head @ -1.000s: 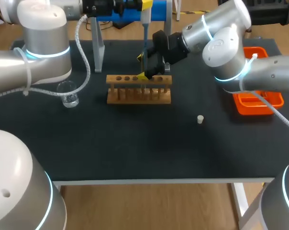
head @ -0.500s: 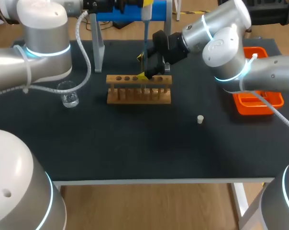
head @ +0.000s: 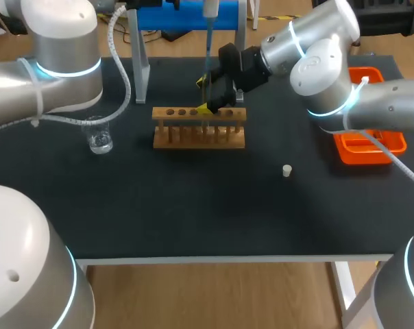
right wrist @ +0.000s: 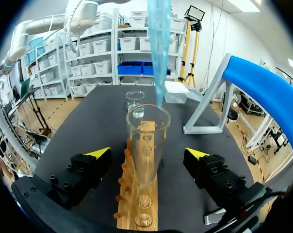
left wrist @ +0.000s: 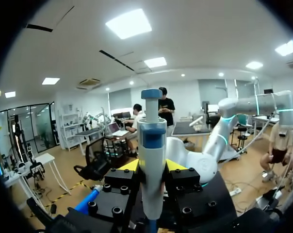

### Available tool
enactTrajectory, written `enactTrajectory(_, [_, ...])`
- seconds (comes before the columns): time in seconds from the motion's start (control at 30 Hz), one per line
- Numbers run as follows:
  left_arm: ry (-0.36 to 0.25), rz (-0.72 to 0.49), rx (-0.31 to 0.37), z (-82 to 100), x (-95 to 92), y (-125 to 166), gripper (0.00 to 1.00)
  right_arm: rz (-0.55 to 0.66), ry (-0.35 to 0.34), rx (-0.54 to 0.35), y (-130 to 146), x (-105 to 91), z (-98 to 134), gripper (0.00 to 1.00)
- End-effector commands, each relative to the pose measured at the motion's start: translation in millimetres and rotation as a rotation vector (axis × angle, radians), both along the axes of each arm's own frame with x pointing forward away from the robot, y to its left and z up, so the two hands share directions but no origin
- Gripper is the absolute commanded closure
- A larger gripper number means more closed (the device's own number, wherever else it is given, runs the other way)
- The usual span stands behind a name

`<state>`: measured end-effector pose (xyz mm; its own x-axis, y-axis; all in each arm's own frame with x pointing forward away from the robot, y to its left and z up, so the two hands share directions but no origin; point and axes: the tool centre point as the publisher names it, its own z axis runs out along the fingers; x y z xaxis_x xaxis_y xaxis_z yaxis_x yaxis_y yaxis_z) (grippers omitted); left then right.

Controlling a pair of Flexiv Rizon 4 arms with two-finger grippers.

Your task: Invert the test tube, pick up the pipette, mount the tip to pipette, aspirate from beaker and dispense into the tube, eject the tip, return the pipette, and cap with the stopper.

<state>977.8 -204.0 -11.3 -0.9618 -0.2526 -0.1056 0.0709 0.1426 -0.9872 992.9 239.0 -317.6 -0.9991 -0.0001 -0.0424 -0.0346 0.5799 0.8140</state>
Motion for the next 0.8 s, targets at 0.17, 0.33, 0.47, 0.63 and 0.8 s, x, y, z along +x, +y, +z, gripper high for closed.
enactTrajectory(0.17, [-0.021,0.008,0.019,14.7,-5.0,-3,1.00,0.002,0.002,-0.004,-1,0.2,1,0.00])
enactTrajectory(0.33, [-0.047,0.043,0.025,23.1,-13.4,5,1.00,0.002,0.002,-0.004,-1,0.2,1,0.00])
enactTrajectory(0.47, [-0.050,0.083,0.019,23.7,-25.1,20,1.00,0.002,0.002,-0.004,-1,0.2,1,0.00])
enactTrajectory(0.63, [-0.051,0.112,0.022,23.6,-39.6,35,1.00,0.002,0.002,-0.004,-1,0.2,1,0.00])
enactTrajectory(0.8, [-0.023,0.113,0.028,15.2,-52.0,43,1.00,0.002,0.002,-0.004,-1,0.2,1,0.00])
